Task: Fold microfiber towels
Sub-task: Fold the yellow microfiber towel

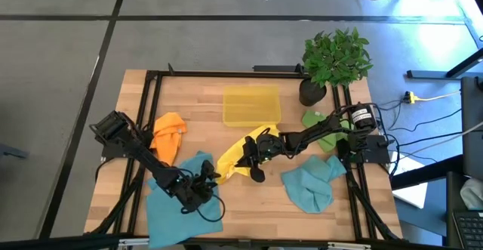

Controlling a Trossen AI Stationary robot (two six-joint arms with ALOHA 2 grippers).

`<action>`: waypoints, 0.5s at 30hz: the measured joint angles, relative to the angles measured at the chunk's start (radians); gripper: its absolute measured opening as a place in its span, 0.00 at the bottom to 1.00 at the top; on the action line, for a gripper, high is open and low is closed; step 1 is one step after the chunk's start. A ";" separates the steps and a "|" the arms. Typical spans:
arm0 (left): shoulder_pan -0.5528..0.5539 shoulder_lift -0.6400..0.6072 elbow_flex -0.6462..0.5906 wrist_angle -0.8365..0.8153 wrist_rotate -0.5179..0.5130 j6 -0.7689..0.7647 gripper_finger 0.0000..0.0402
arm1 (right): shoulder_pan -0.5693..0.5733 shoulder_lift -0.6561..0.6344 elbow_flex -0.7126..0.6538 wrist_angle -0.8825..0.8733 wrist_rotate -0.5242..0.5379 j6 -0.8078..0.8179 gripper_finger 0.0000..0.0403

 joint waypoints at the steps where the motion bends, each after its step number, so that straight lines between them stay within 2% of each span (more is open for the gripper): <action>1: -0.001 0.000 0.000 -0.001 -0.001 0.000 0.47 | 0.000 0.000 0.000 0.000 0.000 0.000 0.01; 15: -0.003 0.000 0.000 -0.011 -0.001 0.003 0.26 | 0.000 0.000 0.000 -0.003 0.000 0.000 0.01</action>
